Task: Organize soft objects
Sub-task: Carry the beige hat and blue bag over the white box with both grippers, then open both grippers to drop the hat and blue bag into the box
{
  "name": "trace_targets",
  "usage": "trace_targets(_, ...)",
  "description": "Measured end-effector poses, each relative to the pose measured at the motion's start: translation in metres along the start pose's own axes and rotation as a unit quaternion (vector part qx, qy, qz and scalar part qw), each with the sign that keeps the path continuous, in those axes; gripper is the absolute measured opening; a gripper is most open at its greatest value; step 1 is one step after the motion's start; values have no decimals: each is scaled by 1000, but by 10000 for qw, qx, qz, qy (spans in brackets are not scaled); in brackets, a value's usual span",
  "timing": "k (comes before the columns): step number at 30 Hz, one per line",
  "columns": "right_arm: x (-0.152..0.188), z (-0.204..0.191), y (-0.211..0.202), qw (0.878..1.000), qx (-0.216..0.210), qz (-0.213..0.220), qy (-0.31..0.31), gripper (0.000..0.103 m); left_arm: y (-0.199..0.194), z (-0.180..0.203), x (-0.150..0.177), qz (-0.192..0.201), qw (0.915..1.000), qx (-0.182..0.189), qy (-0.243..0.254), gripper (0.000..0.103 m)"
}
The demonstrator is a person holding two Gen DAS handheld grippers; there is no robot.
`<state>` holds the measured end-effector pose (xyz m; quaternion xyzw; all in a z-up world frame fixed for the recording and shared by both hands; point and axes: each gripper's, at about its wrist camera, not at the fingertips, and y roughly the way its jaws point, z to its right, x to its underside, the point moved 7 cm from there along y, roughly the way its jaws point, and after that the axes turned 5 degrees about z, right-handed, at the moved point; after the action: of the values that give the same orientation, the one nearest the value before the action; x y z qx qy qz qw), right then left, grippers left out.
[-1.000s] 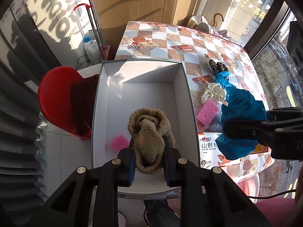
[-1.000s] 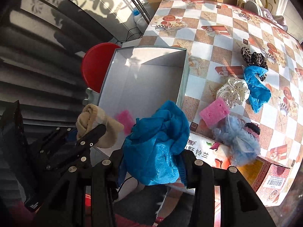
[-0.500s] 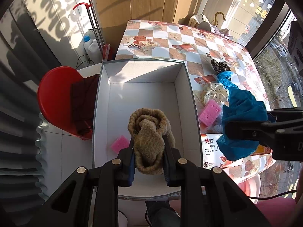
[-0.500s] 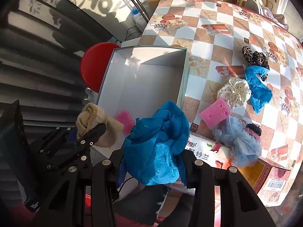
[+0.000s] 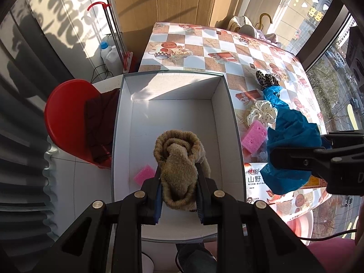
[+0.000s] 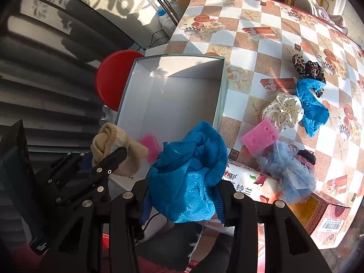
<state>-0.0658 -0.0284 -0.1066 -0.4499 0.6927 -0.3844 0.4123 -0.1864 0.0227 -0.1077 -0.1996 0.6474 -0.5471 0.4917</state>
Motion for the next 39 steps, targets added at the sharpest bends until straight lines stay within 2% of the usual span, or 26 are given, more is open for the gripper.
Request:
trace_targets(10, -9, 0, 6, 10000, 13, -19, 66, 46, 5, -3, -1, -19, 10000, -25, 0, 26)
trace_targets(23, -58, -6, 15, 9999, -44, 122, 88, 46, 26, -29, -16, -172, 9993, -269, -170, 26)
trace_targets(39, -77, -20, 39, 9994, -308, -46, 119, 46, 42, -21, -14, -418, 9984, -373, -97, 30)
